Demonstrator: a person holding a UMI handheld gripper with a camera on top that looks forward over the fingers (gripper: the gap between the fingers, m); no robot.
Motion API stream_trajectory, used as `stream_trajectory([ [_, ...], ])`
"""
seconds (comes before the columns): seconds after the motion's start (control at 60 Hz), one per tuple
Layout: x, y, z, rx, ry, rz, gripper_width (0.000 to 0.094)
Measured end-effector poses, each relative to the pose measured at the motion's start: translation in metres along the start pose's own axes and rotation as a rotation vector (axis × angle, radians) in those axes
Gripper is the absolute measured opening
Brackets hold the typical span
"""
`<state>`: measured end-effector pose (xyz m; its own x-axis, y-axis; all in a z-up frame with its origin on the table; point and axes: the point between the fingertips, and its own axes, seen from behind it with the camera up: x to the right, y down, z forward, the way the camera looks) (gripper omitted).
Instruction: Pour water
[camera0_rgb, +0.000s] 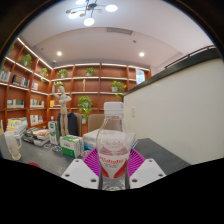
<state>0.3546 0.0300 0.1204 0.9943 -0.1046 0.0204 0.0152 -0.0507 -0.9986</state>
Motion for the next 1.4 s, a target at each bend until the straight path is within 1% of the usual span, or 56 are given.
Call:
stream_trajectory([
  [0.083,0.003,-0.001,0.0,-0.01,0.018,-0.035,0.0329],
  [0.183,-0.012,-0.005,-0.005,-0.021,0.008,-0.129,0.0328],
  [0.25,-0.036,-0.012,-0.011,-0.018,0.007,-0.252,0.0329],
  [0.367,-0.086,-0.023,-0.015,-0.014,-0.032,-0.509,0.0329],
  [0.5,-0.154,-0.037,-0.016,0.013,-0.071,-0.791,0.033],
  [0.65,-0.222,-0.045,-0.015,0.065,-0.114,-1.126,0.0329],
  [0.883,-0.307,-0.058,-0.018,0.176,-0.138,-1.615,0.033],
  [0.967,-0.324,-0.063,-0.023,0.208,-0.118,-1.777,0.0327],
  [1.017,-0.332,-0.068,-0.021,0.231,-0.088,-1.891,0.0328],
  [1.083,-0.344,-0.078,-0.022,0.304,-0.032,-2.07,0.0328],
  [1.133,-0.356,-0.081,-0.021,0.368,-0.014,-2.181,0.0327],
  [1.167,-0.361,-0.079,-0.022,0.39,-0.01,-2.238,0.0328],
  [1.25,-0.363,-0.074,-0.02,0.374,-0.026,-2.296,0.0326],
  [1.4,-0.367,-0.082,-0.017,0.375,-0.004,-2.26,0.0328],
])
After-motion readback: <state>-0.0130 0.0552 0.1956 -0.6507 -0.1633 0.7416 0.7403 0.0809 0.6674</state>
